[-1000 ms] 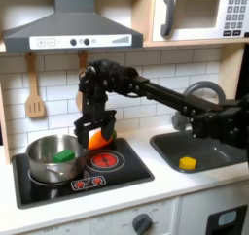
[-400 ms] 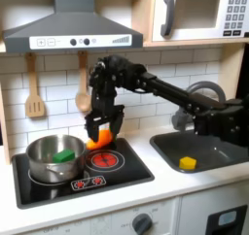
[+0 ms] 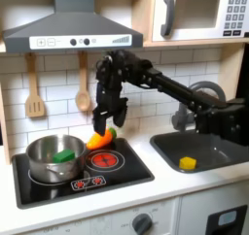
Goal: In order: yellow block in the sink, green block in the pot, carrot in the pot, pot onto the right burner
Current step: 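Put the carrot in the pot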
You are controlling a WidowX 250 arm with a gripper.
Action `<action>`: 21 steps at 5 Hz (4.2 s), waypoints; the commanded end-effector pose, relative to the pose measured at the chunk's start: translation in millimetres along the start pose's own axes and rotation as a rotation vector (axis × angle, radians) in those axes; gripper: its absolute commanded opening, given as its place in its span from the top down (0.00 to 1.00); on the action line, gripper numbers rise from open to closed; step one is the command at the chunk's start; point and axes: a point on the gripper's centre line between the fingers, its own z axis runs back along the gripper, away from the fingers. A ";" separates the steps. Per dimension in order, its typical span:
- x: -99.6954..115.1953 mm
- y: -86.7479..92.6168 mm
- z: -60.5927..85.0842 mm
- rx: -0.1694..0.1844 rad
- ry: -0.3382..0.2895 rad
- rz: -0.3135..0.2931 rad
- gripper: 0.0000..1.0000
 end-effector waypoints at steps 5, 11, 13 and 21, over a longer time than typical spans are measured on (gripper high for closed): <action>-0.6 12.9 -17.1 -0.031 0.091 0.193 0.00; 19.8 -19.4 -16.8 0.041 0.034 0.523 0.00; 17.7 -20.8 -19.4 0.058 0.025 0.636 0.00; 35.2 -16.2 -50.0 0.073 -0.020 0.769 0.00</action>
